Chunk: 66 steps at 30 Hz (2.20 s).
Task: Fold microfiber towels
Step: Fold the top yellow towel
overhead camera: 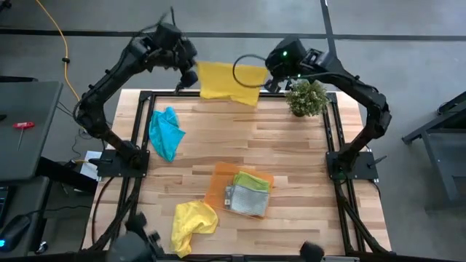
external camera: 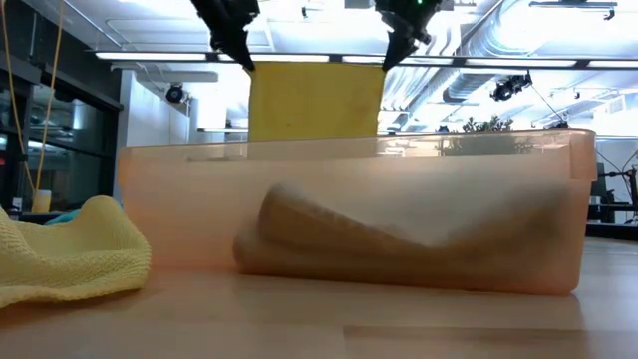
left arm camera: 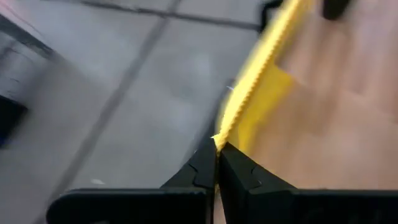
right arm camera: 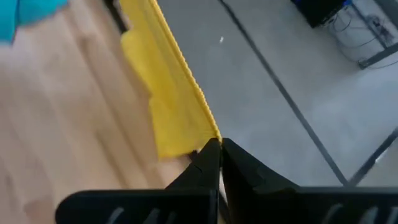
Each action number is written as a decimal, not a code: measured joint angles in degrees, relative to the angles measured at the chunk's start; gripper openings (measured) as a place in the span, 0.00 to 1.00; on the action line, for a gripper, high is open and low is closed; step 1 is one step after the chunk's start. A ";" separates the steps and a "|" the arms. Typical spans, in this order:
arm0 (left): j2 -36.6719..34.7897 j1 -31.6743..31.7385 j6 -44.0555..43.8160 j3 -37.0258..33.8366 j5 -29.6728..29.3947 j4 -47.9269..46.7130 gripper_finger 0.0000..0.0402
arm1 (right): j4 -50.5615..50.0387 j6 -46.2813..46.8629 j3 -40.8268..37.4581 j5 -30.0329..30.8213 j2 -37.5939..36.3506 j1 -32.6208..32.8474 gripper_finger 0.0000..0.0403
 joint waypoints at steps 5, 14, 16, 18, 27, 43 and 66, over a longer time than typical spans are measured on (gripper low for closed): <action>-4.06 -6.97 -7.22 -9.48 5.98 -4.45 0.00 | -5.51 2.77 -3.15 -0.77 0.27 6.64 0.00; -15.28 -23.17 -26.64 -32.68 6.52 -4.61 0.00 | -6.13 19.61 -18.92 -15.00 -0.01 20.46 0.00; -17.71 -26.86 -31.56 -37.06 6.98 -4.51 0.00 | -5.23 23.08 -22.32 -18.33 -0.01 24.00 0.00; -19.70 -30.30 -36.85 -41.12 8.05 -4.14 0.00 | -3.58 26.15 -25.25 -20.92 -0.01 26.98 0.00; -22.90 -36.98 -46.76 -47.45 8.55 1.59 0.00 | -0.93 32.65 -26.74 -22.68 -0.01 30.30 0.00; -21.58 -9.69 -26.18 -39.69 -2.09 16.52 0.00 | 0.28 15.81 -14.81 -1.73 0.01 7.72 0.00; 3.48 3.39 -7.48 8.00 2.25 -6.40 0.00 | -5.14 5.59 11.70 -1.58 3.59 -5.35 0.00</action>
